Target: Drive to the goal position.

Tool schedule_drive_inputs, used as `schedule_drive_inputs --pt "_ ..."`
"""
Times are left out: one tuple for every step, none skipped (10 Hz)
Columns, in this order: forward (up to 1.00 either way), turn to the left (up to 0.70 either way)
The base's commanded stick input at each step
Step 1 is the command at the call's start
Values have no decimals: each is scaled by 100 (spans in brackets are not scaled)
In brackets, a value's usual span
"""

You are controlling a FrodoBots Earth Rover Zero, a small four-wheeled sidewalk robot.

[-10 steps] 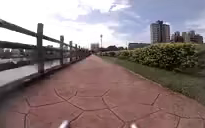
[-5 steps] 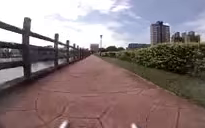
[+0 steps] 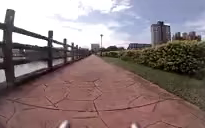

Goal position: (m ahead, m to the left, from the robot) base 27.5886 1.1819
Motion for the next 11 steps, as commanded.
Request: schedule_drive_inputs --pt "100 0" --pt "100 0" --pt "100 0" --pt "100 0" --pt "100 0" --pt "100 0" --pt "100 0" --pt "100 0" --pt "100 0" --pt "100 0" --pt "100 0"
